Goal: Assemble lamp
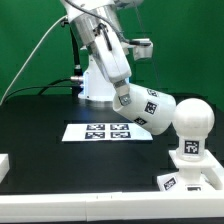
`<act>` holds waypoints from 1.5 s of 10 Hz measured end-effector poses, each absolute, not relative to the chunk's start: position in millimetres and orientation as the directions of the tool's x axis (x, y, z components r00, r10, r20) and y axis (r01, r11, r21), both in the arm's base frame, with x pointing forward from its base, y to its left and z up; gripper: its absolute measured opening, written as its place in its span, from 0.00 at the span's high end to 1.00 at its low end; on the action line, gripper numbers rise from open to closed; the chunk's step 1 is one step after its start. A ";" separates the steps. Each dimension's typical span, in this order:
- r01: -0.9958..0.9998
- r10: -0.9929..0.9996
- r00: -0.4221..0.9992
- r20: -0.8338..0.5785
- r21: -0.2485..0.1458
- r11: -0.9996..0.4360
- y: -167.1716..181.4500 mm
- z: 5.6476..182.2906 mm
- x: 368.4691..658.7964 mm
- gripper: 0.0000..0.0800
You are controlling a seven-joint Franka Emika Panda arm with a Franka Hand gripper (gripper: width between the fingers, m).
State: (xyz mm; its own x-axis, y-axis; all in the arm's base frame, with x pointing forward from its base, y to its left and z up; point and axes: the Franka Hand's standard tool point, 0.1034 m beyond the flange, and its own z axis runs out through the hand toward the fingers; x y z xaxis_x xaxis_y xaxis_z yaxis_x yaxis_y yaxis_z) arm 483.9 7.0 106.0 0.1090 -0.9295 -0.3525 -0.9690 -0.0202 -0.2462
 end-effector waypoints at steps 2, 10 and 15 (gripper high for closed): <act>-0.969 -0.929 0.109 -0.352 -0.246 -0.020 7.0 106.0 483.9 0.95; -0.971 -0.954 0.148 -0.262 -0.222 -0.089 6.4 130.8 508.5 0.95; -0.949 -0.940 0.274 -0.202 -0.216 -0.230 -7.4 153.2 532.7 0.95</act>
Offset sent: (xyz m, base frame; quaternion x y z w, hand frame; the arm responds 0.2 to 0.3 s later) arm 0.0000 0.0000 0.0000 0.0000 0.0000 0.0000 1.0000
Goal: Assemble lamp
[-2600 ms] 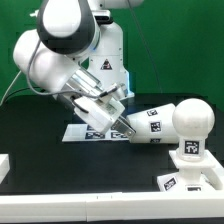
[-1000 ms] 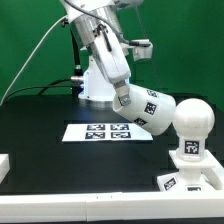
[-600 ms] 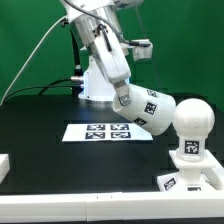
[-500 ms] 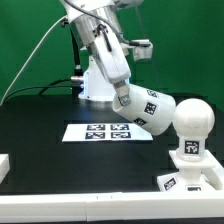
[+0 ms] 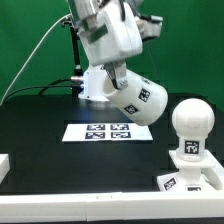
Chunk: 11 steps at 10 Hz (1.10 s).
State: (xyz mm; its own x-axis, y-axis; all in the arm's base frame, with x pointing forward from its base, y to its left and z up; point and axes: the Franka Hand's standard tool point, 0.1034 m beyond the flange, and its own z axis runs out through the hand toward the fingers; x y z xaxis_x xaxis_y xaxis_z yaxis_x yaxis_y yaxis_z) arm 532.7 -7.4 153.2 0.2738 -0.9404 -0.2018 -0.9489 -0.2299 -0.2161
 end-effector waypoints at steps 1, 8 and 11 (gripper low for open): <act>-0.932 -0.943 0.313 -0.113 -0.228 -0.282 -11.1 166.4 548.9 0.95; -0.845 -0.879 0.469 0.093 -0.244 -0.476 18.0 178.0 567.3 0.95; -0.741 -0.779 0.607 0.156 -0.242 -0.626 9.4 215.2 598.9 0.95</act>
Offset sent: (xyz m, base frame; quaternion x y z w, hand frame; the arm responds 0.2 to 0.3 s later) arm 0.0000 0.0000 0.0000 0.0000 0.2571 0.0000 0.9664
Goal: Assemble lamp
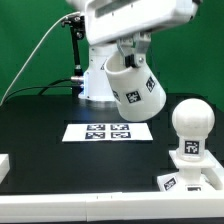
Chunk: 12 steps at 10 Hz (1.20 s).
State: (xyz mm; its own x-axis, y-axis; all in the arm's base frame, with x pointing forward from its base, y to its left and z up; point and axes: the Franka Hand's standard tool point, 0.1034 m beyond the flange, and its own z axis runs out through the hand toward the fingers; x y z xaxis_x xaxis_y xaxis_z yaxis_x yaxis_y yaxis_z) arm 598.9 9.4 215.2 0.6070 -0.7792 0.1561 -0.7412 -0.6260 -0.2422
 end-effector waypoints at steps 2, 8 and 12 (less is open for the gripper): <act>-0.727 -0.776 0.606 0.175 -0.273 -0.630 14.5 234.9 612.0 0.95; -0.685 -0.728 0.642 0.239 -0.246 -0.685 58.9 233.2 641.0 0.95; -0.703 -0.795 0.544 0.270 -0.370 -0.607 117.4 232.6 657.8 0.95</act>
Offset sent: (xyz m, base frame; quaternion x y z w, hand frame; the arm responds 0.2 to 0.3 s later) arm 0.0000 0.0000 0.0000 0.0000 0.0000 0.0000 1.0000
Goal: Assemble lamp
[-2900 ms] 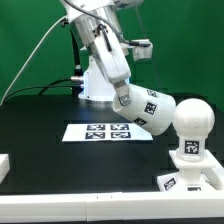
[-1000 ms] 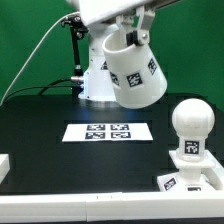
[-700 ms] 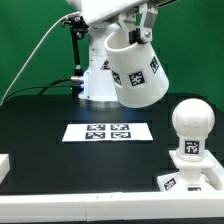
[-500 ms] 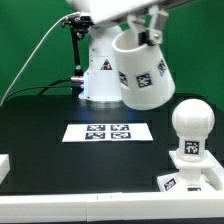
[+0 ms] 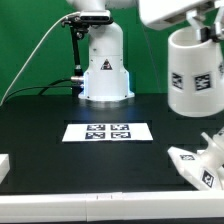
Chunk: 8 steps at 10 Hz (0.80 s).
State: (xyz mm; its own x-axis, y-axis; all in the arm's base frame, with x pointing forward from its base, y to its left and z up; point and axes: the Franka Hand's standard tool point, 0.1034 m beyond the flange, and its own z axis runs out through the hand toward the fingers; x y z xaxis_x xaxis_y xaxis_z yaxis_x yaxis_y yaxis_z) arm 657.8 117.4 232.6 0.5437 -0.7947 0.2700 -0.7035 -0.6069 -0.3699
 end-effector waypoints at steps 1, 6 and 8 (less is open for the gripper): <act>-0.704 -0.802 0.536 0.266 -0.384 -0.598 136.5 225.4 648.8 0.95; -0.706 -0.822 0.513 0.245 -0.423 -0.567 169.0 213.1 633.6 0.95; -0.704 -0.819 0.524 0.235 -0.421 -0.571 173.3 209.2 631.6 0.95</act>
Offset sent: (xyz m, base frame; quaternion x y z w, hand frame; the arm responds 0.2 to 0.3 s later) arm -0.0123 -0.0040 -0.0045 0.0085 0.1934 -0.0011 0.9811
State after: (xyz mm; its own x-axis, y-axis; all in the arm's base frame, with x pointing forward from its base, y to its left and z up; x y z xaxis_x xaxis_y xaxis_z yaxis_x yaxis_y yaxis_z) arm 631.6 173.3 209.2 0.5236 -0.8188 0.2353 -0.7042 -0.5714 -0.4215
